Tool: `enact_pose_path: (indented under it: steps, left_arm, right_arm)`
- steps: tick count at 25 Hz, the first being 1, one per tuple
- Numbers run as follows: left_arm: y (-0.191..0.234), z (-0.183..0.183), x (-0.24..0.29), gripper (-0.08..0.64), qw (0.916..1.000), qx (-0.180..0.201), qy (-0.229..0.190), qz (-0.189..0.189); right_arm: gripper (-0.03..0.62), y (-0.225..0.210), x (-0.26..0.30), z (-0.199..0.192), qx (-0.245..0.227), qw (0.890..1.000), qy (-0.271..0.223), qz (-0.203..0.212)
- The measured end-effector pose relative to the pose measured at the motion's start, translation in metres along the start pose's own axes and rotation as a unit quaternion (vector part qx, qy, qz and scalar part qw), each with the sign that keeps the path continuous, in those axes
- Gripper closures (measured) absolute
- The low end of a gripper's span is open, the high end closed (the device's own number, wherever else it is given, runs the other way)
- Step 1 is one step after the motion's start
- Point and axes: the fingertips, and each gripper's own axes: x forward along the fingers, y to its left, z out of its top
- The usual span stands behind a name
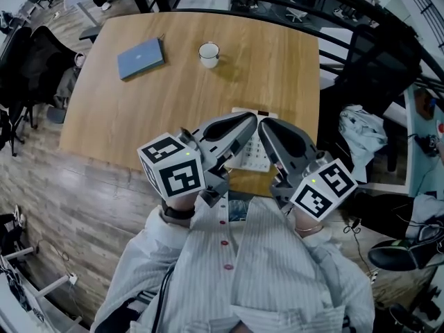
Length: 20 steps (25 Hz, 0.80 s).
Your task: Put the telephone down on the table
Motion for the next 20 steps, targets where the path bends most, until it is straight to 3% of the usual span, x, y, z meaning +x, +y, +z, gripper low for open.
enact_pose_path:
  steps: [20]
  left_arm:
    - [0.012, 0.008, -0.002, 0.551, 0.997, 0.063, 0.014, 0.043]
  right_arm:
    - [0.557, -0.005, 0.013, 0.003, -0.009, 1.0, 0.014, 0.005]
